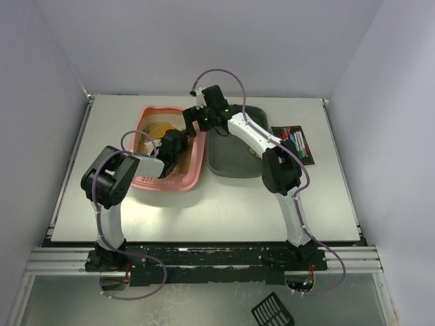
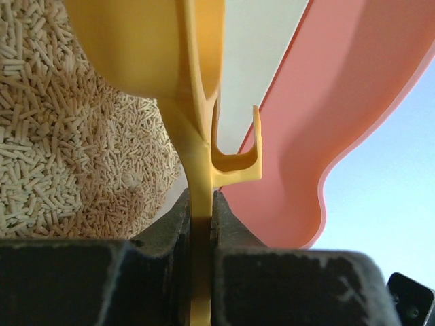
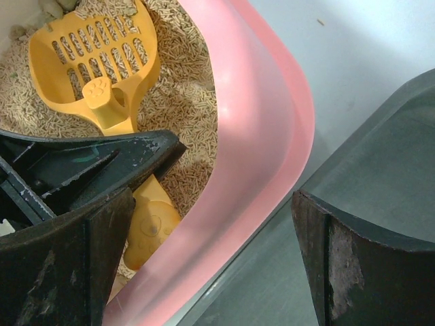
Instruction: Clean the litter box
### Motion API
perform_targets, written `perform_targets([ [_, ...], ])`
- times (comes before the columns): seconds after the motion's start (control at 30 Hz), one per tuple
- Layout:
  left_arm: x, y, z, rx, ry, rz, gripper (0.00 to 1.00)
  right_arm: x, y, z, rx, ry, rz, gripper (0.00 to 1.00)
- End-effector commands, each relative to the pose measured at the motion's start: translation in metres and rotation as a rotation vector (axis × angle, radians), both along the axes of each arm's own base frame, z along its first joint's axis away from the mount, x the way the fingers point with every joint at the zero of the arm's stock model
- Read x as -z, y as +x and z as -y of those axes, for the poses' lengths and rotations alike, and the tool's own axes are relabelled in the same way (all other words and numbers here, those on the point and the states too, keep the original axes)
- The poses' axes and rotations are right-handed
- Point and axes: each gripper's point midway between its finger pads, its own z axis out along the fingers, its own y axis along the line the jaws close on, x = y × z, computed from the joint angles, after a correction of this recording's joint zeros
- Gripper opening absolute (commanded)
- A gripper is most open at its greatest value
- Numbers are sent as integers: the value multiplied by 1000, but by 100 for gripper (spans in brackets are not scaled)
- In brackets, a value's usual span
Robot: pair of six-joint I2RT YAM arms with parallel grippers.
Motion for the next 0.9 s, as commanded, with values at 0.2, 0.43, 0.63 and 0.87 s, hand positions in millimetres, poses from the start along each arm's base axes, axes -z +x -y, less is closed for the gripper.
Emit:
perform_targets([
  [0.2,-31,5,22,-152,-476,-120,7,28,4,30,36,-91,-48,100],
  [0.43,-51,7,33,-123,-512,-90,7,34,4,33,40,-103,-50,100],
  [0.63,-63,-3,42,-97,-530,-94,7,40,6,35,51,-112,-53,100],
  [0.87,-83,-15,44,-76,-567,-55,7,40,11,35,73,-98,-63,100],
])
